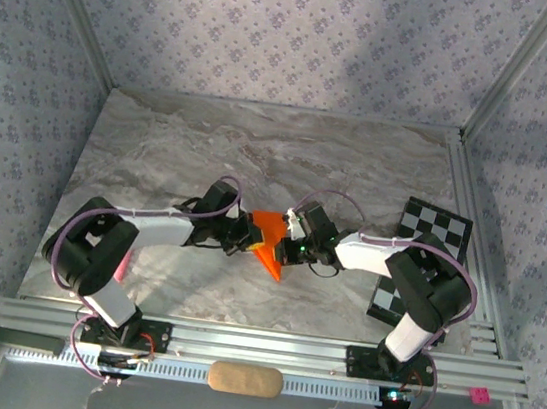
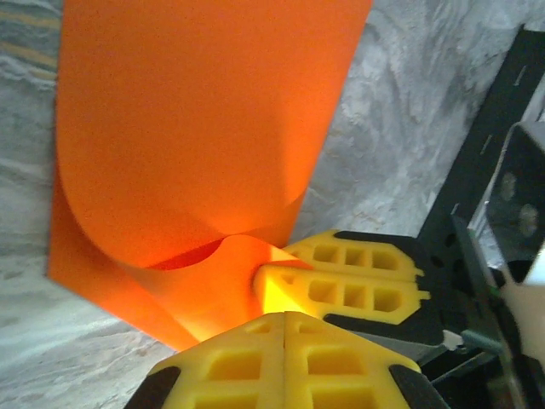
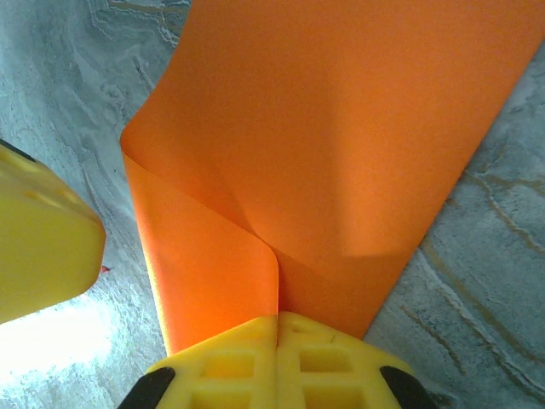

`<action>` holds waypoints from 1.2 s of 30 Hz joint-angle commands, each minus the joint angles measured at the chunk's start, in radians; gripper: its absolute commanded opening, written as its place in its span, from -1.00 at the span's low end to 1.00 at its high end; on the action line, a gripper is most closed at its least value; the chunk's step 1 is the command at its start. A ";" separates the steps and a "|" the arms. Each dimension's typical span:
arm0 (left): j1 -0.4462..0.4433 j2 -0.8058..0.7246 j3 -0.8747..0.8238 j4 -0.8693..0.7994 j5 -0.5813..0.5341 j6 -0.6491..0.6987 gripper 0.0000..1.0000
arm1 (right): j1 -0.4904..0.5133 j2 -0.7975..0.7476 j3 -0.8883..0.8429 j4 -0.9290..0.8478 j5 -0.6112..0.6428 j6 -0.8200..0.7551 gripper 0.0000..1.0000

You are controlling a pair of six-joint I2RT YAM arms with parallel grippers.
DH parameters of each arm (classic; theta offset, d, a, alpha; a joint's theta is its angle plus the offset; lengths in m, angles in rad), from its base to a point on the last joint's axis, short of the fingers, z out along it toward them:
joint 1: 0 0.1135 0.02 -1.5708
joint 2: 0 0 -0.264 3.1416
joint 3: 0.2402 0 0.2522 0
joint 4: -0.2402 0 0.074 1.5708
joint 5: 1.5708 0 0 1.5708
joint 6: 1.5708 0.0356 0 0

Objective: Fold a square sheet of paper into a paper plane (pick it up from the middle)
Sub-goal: Third fold the triangle at the center of the table.

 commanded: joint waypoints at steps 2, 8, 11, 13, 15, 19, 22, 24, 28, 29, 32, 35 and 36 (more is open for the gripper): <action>-0.006 0.031 -0.014 0.107 0.038 -0.047 -1.00 | 0.004 0.041 -0.001 -0.043 0.051 -0.004 -1.00; -0.015 0.061 0.000 0.073 0.039 -0.023 -1.00 | 0.005 0.049 0.002 -0.039 0.049 0.000 -1.00; -0.019 0.067 0.000 0.052 0.026 -0.013 -1.00 | 0.006 0.048 -0.001 -0.038 0.051 -0.001 -1.00; -0.020 0.071 0.003 0.049 0.024 -0.008 -1.00 | 0.005 0.048 -0.002 -0.037 0.051 0.000 -1.00; -0.022 0.074 0.010 0.029 0.018 0.004 -1.00 | 0.006 0.047 -0.003 -0.037 0.050 0.000 -1.00; -0.024 0.079 0.021 -0.010 0.001 0.031 -1.00 | 0.006 0.045 -0.003 -0.039 0.055 0.000 -1.00; -0.024 0.087 0.028 -0.033 -0.009 0.047 -1.00 | 0.006 0.044 -0.003 -0.039 0.055 0.000 -1.00; -0.023 0.095 0.036 -0.035 -0.011 0.056 -1.00 | 0.005 0.043 -0.003 -0.039 0.055 0.000 -1.00; -0.024 0.110 0.052 -0.060 -0.023 0.075 -1.00 | 0.006 0.043 -0.007 -0.041 0.056 0.000 -1.00; -0.024 0.112 0.054 -0.069 -0.028 0.077 -1.00 | 0.005 0.041 -0.008 -0.041 0.058 -0.001 -1.00; -0.023 0.111 0.046 -0.069 -0.037 0.079 -1.00 | 0.006 0.040 -0.012 -0.041 0.059 -0.001 -1.00; -0.023 0.122 0.042 -0.070 -0.041 0.083 -1.00 | 0.006 0.042 -0.011 -0.039 0.057 0.001 -1.00; -0.023 0.126 0.042 -0.068 -0.041 0.082 -1.00 | 0.006 0.042 -0.010 -0.038 0.057 0.001 -1.00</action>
